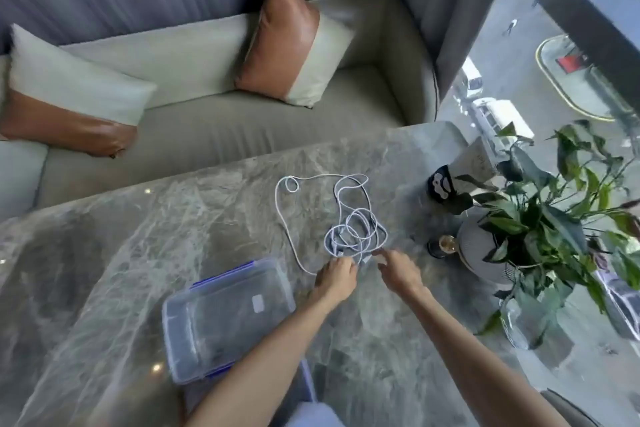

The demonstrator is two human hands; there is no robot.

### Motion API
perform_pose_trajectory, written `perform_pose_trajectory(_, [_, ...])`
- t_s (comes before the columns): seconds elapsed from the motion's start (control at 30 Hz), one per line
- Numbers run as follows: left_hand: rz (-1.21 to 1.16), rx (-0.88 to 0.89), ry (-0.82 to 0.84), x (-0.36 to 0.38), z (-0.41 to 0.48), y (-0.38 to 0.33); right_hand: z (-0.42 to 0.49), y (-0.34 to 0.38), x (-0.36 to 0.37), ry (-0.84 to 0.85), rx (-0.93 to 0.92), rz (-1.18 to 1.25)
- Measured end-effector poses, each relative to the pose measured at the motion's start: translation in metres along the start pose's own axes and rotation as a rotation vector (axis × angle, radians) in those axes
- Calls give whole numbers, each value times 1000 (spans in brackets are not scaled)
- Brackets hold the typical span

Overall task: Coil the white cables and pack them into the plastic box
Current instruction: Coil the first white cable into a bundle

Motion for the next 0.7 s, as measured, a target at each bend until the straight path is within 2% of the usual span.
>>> perform_pose_trajectory(0.13, [-2,-47,75,40,16,-20,12,-6,20,57,-147,-35])
perform_pose_trajectory(0.37, [-182,-37,4,60,35,-20,24,-15,34,-28,-193,-126])
perform_pose_trajectory(0.47, [-241,-58,65,62,39,-18,18,-16,35,-12,-284,-58])
perform_pose_trajectory(0.6, [-473,-94,220,51,27,-18,4,-15,21,-44,-432,73])
perform_pose_trajectory(0.7, [-469,-34,245,21,9,-18,-11,-6,2,-72,-518,192])
Point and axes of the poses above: each hand's wrist, its own z-axis towards the middle knuckle, its own x-axis out of the palm, y = z × x, the point moved 5 cm from there along z, towards the middle knuckle, and after that the axes turned 11 degrees about -x, right-handed, at the moved point
